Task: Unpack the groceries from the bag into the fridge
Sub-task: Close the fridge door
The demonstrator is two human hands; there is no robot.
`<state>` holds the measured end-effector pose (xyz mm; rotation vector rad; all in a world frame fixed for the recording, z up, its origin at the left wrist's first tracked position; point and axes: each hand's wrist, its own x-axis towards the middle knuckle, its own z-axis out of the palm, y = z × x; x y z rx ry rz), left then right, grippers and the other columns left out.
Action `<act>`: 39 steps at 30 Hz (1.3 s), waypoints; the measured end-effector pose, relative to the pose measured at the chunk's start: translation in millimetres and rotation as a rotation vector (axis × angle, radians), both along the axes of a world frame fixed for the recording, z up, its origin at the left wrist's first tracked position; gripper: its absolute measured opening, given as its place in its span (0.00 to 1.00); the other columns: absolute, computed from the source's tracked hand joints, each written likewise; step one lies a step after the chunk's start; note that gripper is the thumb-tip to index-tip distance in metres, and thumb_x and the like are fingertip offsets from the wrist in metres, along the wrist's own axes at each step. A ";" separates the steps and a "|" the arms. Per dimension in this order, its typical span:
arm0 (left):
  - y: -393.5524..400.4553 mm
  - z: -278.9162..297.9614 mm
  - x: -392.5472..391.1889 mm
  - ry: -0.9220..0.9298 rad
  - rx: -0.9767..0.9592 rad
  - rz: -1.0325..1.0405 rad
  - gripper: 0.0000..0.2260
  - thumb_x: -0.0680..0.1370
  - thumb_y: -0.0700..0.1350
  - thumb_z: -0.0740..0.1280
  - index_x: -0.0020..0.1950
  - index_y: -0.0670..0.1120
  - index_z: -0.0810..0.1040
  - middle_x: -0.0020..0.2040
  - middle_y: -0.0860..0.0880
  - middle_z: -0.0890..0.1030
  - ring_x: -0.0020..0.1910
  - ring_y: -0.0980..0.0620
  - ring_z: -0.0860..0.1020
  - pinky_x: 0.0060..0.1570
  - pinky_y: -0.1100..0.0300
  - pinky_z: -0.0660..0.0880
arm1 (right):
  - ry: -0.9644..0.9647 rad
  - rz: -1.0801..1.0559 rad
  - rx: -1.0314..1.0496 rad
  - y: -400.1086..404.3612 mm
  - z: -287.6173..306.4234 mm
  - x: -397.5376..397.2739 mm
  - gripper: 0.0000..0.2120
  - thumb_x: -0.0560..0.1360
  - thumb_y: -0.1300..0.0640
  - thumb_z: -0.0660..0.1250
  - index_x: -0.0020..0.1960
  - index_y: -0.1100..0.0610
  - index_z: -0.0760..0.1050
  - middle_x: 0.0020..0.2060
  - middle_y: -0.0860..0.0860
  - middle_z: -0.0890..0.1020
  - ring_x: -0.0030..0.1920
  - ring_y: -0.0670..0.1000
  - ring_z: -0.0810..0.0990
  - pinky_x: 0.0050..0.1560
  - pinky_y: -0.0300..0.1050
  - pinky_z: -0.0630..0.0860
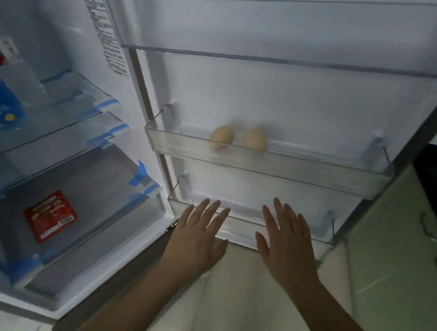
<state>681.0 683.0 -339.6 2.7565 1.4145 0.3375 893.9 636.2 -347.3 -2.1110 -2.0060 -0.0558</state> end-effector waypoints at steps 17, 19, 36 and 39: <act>13.5 -63.9 65.6 0.223 -0.065 -0.194 0.40 0.79 0.60 0.58 0.79 0.47 0.34 0.81 0.44 0.44 0.79 0.45 0.41 0.75 0.43 0.36 | 0.001 -0.218 -0.098 -40.3 -50.2 42.2 0.31 0.77 0.42 0.54 0.76 0.57 0.60 0.73 0.61 0.66 0.72 0.62 0.65 0.71 0.60 0.63; 13.3 -66.1 60.5 0.227 -0.048 -0.216 0.41 0.79 0.60 0.58 0.79 0.47 0.33 0.81 0.45 0.41 0.79 0.45 0.39 0.75 0.42 0.37 | -0.003 -0.231 -0.078 -43.5 -55.3 35.8 0.35 0.76 0.44 0.63 0.77 0.57 0.57 0.74 0.61 0.64 0.74 0.62 0.62 0.71 0.61 0.63; 8.0 -86.8 -1.6 0.107 0.008 -0.451 0.48 0.68 0.58 0.69 0.81 0.45 0.47 0.80 0.42 0.51 0.79 0.40 0.47 0.74 0.38 0.44 | -0.089 -0.361 -0.133 -92.8 -62.2 -46.3 0.48 0.70 0.40 0.67 0.79 0.58 0.46 0.77 0.62 0.53 0.77 0.62 0.50 0.75 0.58 0.49; 6.1 -86.2 -9.4 0.102 0.005 -0.448 0.46 0.71 0.58 0.68 0.81 0.46 0.47 0.81 0.43 0.50 0.79 0.43 0.45 0.75 0.41 0.40 | -0.086 -0.353 -0.136 -100.3 -60.8 -54.4 0.49 0.69 0.40 0.68 0.78 0.58 0.46 0.77 0.62 0.53 0.77 0.62 0.51 0.75 0.59 0.49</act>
